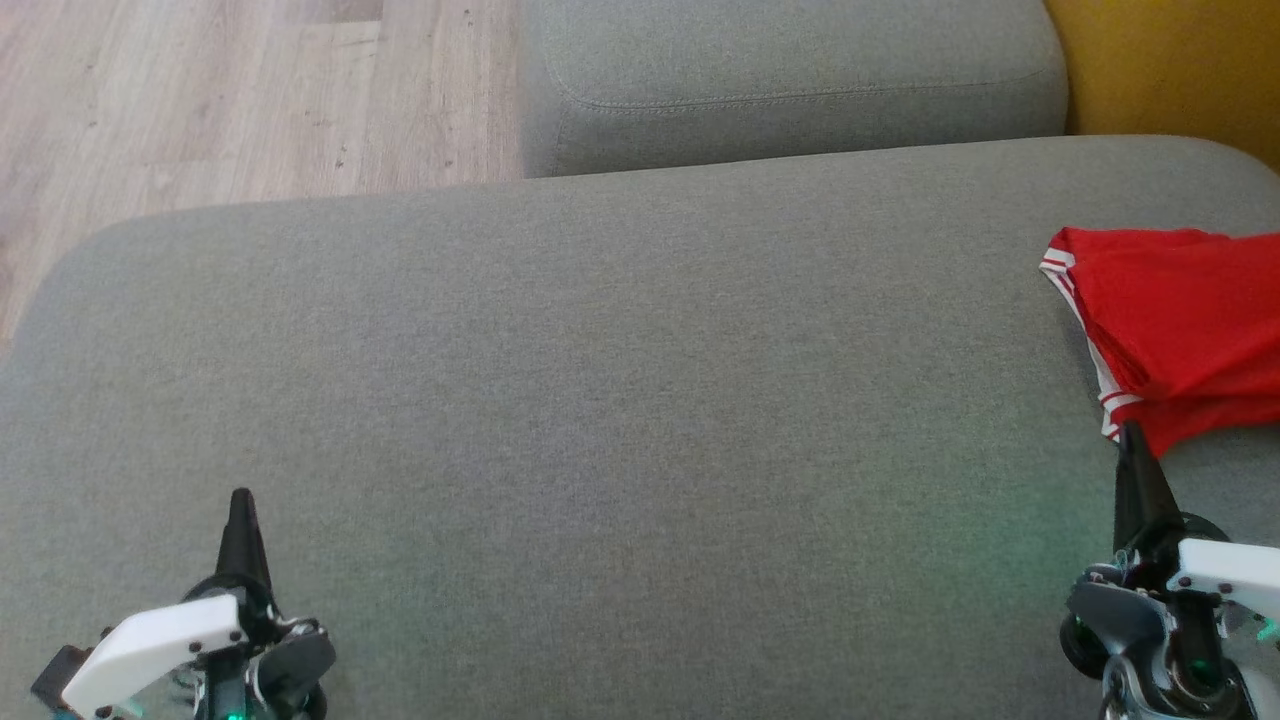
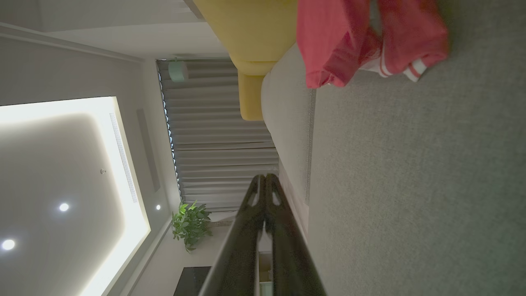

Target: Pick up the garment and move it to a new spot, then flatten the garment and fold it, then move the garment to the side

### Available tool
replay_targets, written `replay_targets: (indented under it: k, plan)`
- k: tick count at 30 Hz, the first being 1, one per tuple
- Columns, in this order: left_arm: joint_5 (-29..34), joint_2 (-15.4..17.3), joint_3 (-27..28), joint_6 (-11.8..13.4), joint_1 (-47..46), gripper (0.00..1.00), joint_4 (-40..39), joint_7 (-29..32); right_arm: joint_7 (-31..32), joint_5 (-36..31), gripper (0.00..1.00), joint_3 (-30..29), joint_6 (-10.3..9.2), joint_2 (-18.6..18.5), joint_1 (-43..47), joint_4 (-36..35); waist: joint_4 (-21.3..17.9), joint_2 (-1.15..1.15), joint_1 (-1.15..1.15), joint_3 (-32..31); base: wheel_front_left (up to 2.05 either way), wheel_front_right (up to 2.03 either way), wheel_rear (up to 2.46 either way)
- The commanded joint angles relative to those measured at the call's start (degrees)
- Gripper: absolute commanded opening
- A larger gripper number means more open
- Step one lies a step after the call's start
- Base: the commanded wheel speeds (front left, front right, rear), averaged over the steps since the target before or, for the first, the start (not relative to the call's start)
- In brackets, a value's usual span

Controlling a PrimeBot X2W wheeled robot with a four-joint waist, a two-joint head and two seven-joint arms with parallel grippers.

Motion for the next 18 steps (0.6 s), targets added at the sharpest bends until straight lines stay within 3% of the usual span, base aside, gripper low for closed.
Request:
replay_targets:
  k: [1,18]
  plan:
    - [0.50,0.26,1.87,-0.40,-2.95,0.00,-1.61,0.40,0.32,-0.14,0.00,1.22,-0.04,-0.29,-2.97,-1.79,0.00,0.00,0.00,0.00,0.00,0.00,0.00]
    - [0.50,0.26,1.87,-0.40,-2.95,0.00,-1.61,0.40,0.32,-0.14,0.00,1.22,-0.04,-0.29,-2.97,-1.79,0.00,0.00,0.00,0.00,0.00,0.00,0.00]
